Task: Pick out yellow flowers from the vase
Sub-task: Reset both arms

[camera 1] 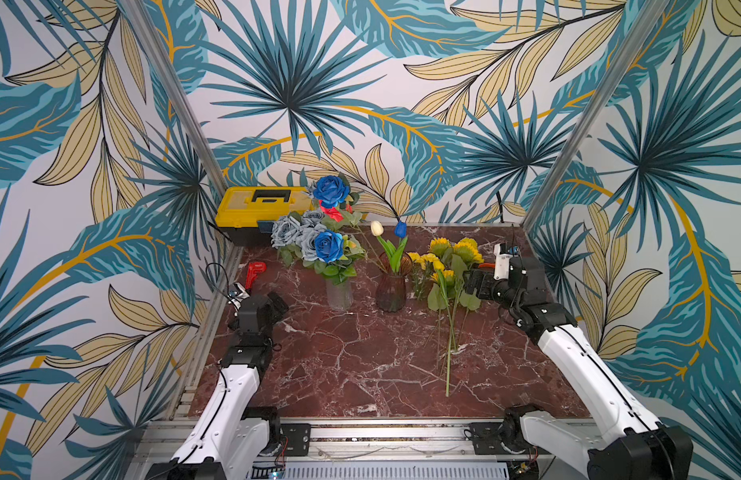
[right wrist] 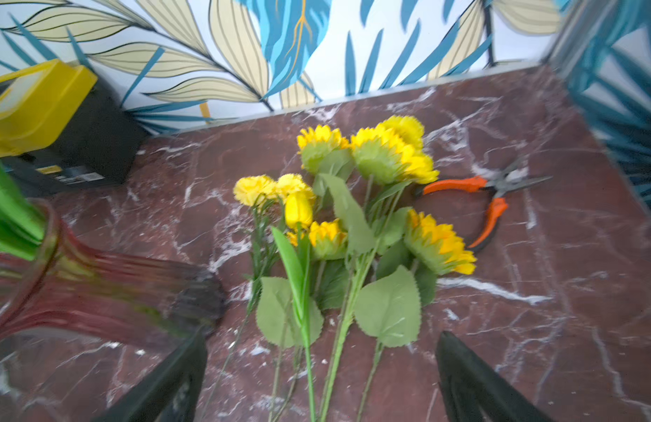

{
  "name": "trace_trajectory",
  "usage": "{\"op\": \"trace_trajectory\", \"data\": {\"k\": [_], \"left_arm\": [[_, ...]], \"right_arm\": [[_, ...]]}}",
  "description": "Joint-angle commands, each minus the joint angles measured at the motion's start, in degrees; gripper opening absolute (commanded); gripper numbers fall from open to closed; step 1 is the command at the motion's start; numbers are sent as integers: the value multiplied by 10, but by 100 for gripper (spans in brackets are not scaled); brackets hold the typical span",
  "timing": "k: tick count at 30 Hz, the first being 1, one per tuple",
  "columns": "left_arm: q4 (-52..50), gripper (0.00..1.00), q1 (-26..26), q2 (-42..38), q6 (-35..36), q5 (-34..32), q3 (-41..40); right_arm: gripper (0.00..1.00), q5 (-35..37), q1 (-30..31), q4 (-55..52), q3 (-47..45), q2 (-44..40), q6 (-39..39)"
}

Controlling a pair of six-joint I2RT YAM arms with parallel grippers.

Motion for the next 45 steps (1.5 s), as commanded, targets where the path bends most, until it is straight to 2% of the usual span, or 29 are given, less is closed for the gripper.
{"op": "trace_trajectory", "data": {"k": [1,3,6,9,11,19,23,27,29,33,36,38,40,42,45], "left_arm": [[37,99,12,9,26,-28,-4],[43,99,27,14,31,-44,-3],[71,99,67,21,32,-24,-10],[108,100,91,49,42,-13,-18],[138,99,93,70,60,-15,-25],[260,99,93,164,137,31,-35],[335,99,93,214,147,85,-39],[367,99,89,271,167,138,-6],[389,99,74,286,188,130,-6],[464,99,42,280,226,123,-46],[533,99,14,322,270,137,-61],[540,99,2,367,303,169,-34],[539,99,-2,359,299,162,-39],[538,99,-2,359,294,139,-40],[538,99,-2,364,299,140,-36]], "right_arm": [[99,109,-3,76,-37,-15,-7],[99,149,-4,121,-74,-26,-23],[100,205,-6,240,-156,-43,-53],[99,226,-7,372,-241,-49,-97],[99,237,-7,408,-266,-44,-100],[99,237,-11,498,-294,52,-88],[99,238,-14,540,-298,97,-84],[100,233,-15,577,-297,128,-89],[99,236,-16,603,-302,138,-94],[100,214,-30,653,-316,165,-90],[99,194,-40,697,-319,203,-84],[99,182,-43,710,-320,227,-84],[99,167,-43,755,-324,250,-99],[99,154,-42,723,-315,241,-100],[99,85,-43,635,-265,247,-128]]}}
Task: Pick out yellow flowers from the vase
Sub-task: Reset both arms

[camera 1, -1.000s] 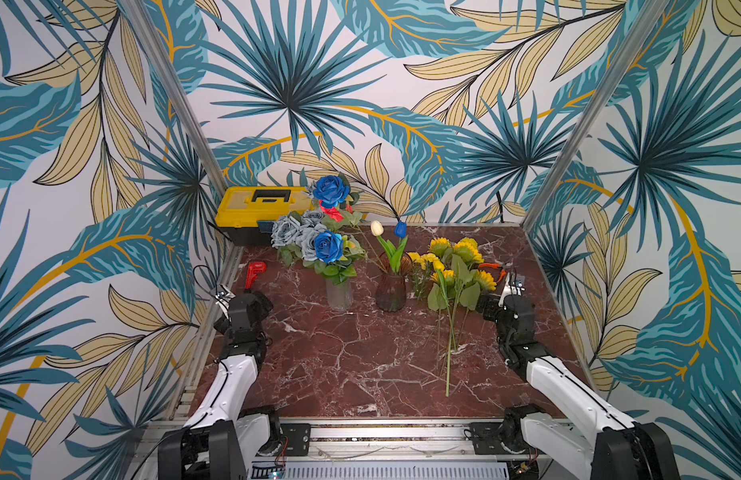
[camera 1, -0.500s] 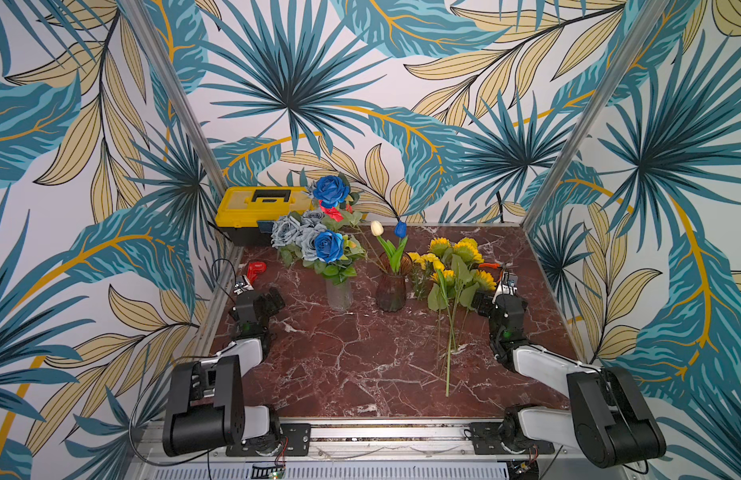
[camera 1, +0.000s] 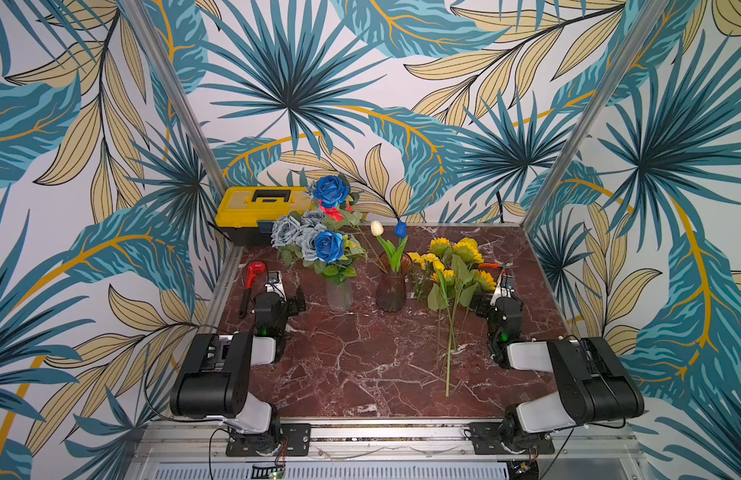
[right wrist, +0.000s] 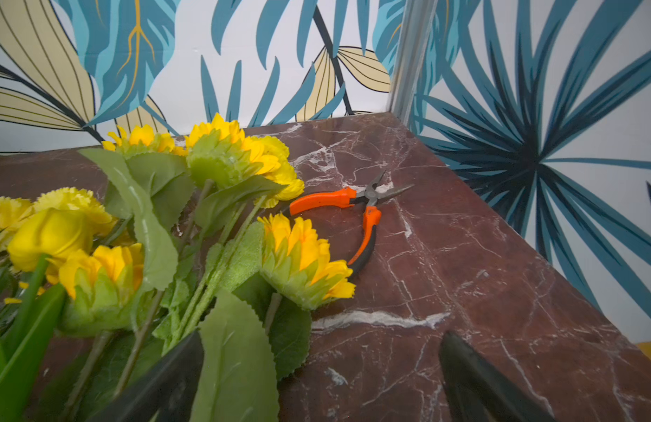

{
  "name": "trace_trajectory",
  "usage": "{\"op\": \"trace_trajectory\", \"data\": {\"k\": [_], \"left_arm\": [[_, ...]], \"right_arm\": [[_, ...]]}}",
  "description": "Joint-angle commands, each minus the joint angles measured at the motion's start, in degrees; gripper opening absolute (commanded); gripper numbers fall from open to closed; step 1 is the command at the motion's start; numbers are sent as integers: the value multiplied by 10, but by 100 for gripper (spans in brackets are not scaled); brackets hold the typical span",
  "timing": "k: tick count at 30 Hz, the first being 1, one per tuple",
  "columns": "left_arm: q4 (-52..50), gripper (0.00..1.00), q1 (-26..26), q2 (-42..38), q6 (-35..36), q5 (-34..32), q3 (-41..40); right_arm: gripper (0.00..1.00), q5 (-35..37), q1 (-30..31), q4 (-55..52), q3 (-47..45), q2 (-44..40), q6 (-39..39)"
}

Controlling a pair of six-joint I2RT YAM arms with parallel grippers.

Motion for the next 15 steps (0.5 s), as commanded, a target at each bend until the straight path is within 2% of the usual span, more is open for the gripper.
{"op": "trace_trajectory", "data": {"k": [1,15], "left_arm": [[29,99,1,2,18,-3,9],[29,99,0,1,18,-1,8]], "right_arm": [[99,-73,-4,-50,36,-2,-23],[99,-72,-6,-46,34,-1,-24]]}}
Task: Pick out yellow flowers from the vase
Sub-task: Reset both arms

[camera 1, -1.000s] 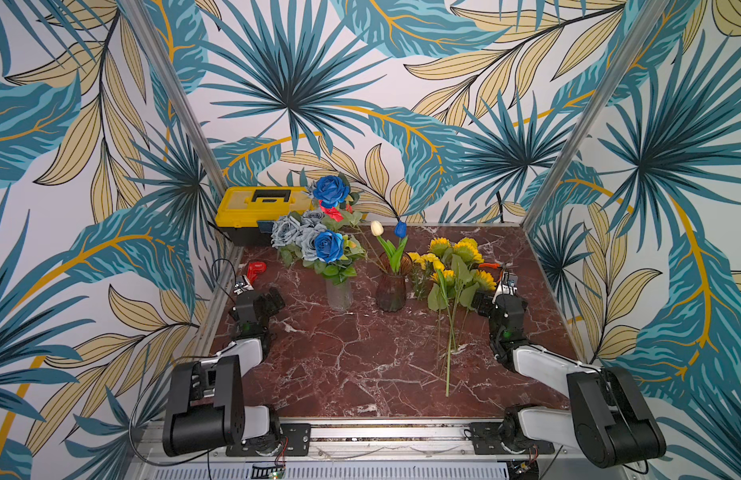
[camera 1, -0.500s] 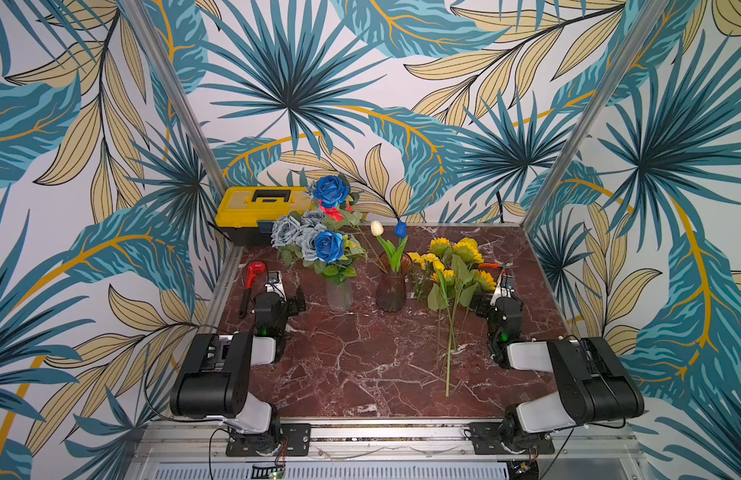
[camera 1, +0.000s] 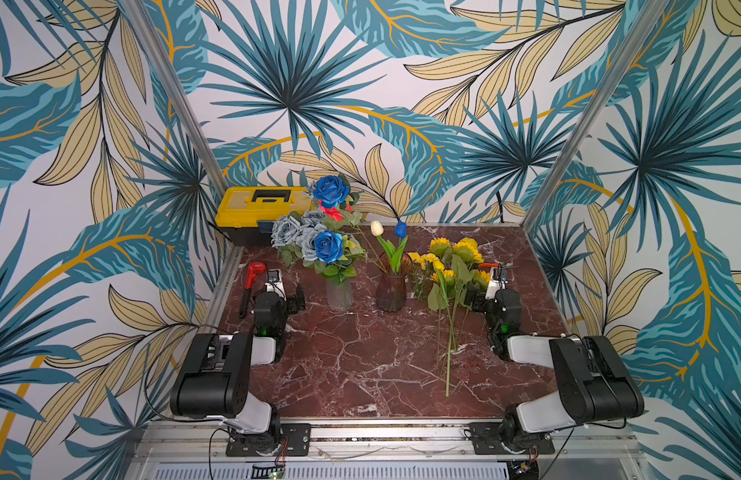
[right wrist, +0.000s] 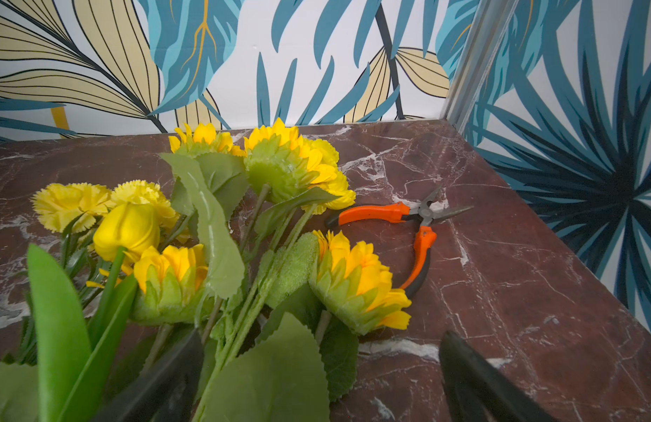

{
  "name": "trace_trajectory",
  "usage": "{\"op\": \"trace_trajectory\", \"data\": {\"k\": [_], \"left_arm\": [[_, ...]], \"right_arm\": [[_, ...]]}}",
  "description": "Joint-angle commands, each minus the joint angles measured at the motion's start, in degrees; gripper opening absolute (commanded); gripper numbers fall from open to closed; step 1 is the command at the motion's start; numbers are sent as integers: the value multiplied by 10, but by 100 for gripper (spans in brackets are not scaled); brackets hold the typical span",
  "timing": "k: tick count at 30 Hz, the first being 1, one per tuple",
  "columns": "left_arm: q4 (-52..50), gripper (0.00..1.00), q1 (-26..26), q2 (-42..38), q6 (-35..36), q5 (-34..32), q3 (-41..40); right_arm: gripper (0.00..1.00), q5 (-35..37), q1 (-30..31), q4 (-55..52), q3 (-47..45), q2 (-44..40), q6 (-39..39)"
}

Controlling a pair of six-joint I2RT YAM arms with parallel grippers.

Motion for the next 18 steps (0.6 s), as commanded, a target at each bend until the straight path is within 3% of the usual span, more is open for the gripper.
{"op": "trace_trajectory", "data": {"k": [1,18], "left_arm": [[14,99,1,0,6,-1,8],[15,99,0,0,7,0,8]], "right_arm": [[99,-6,-2,-9,1,-2,-6],[99,-8,-3,-9,2,-1,-7]]}}
